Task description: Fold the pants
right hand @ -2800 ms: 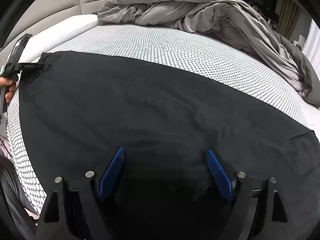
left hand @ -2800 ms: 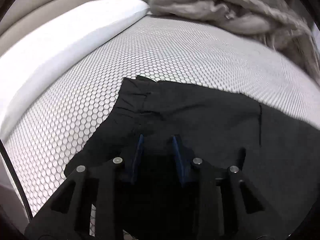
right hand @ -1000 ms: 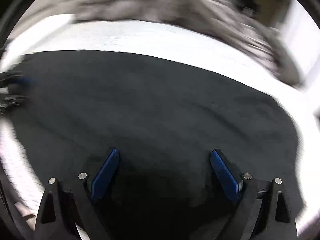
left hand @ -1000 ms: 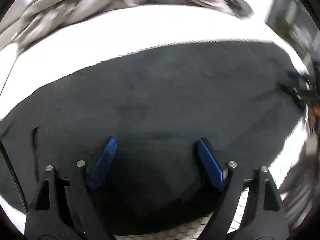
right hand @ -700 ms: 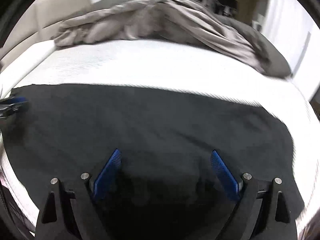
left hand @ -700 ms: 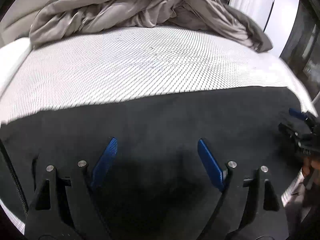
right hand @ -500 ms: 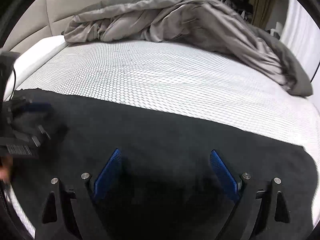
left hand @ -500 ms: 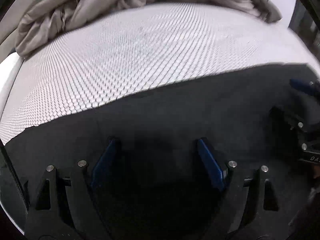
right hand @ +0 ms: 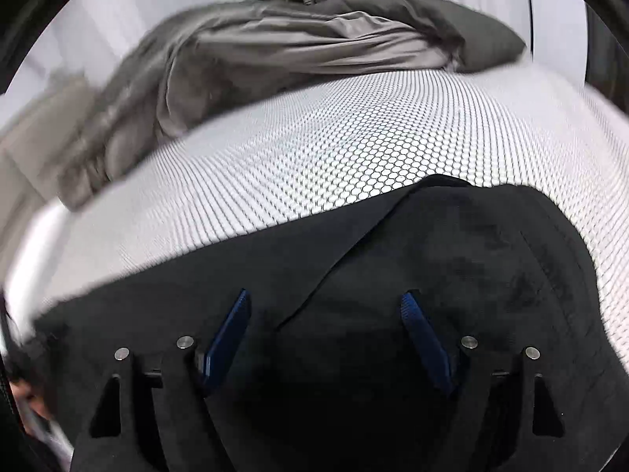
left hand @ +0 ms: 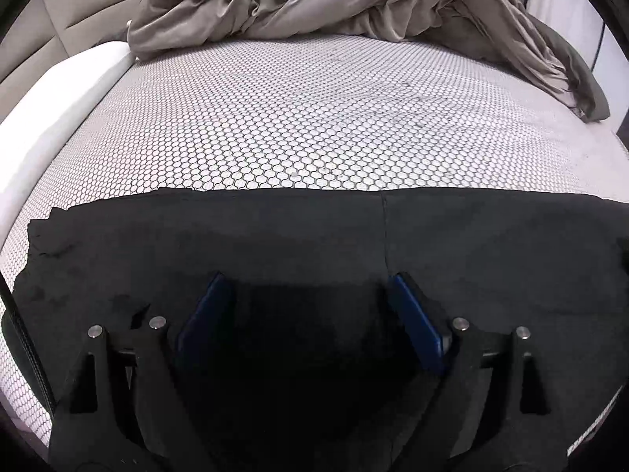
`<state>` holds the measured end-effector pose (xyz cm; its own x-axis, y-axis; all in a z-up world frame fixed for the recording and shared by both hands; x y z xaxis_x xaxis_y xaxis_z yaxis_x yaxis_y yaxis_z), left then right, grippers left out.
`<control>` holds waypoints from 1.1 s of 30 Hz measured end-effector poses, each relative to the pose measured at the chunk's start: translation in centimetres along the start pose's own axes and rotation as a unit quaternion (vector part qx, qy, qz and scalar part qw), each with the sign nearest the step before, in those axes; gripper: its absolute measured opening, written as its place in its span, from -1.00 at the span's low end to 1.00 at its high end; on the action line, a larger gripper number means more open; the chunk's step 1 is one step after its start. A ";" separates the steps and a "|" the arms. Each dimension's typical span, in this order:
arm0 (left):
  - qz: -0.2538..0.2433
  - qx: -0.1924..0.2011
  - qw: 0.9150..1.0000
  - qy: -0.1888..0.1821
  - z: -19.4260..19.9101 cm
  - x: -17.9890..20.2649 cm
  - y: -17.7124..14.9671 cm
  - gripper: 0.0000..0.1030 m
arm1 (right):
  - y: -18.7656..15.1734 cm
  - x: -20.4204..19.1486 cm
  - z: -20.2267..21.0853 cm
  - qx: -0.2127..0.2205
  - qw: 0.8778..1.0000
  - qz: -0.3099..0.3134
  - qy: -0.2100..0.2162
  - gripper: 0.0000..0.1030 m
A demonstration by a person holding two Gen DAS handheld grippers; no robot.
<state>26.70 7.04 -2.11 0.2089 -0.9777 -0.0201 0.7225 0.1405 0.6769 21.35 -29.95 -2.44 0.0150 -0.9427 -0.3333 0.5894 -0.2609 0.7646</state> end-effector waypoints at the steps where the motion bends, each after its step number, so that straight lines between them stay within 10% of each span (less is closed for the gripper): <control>1: 0.000 0.001 1.000 0.001 0.0 -0.1 0.0 0.63 | 0.1 0.0 -0.6 -0.006 1.000 -0.009 0.012 0.32; 4: 0.004 -0.003 1.000 0.002 -0.2 -0.5 -0.4 0.63 | 0.1 -0.1 -2.3 -0.014 0.999 -0.033 0.014 -0.01; 6: 0.010 -0.004 1.000 -0.001 -0.1 -1.2 -1.0 0.63 | 0.8 -1.1 -3.7 -0.016 0.998 -0.044 0.030 -0.85; 7: 0.010 -0.004 1.000 0.000 -0.2 -1.4 -1.1 0.63 | 1.0 -2.0 -4.0 -0.013 0.999 -0.027 0.021 -0.94; 14: 0.004 0.000 1.000 0.001 -0.2 -3.2 -1.9 0.63 | 2.8 -2.3 -4.7 0.017 0.998 0.004 -0.055 -0.93; 24: 0.093 0.024 0.994 -0.047 2.0 -7.6 -2.1 0.63 | 0.6 -1.8 -1.8 0.001 1.000 0.024 -0.017 -0.32; 33: 0.104 0.070 0.992 -0.007 4.1 -7.7 -1.5 0.63 | 0.7 1.7 -0.6 -0.001 0.998 -0.061 0.004 -0.27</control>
<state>21.28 13.72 0.06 0.3336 -0.9323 0.1399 0.5657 0.3167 0.7614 22.27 -31.65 -2.79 -0.0499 -0.9023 -0.4282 0.5892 -0.3728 0.7169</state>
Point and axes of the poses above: each gripper's, at about its wrist camera, not at the fingertips, and z roughly against the way its jaws point, x to its right, y to its top, the point moved 4 cm from there along -z, roughly the way its jaws point, and after that the axes turned 7 degrees about x, right-handed, at the moved point
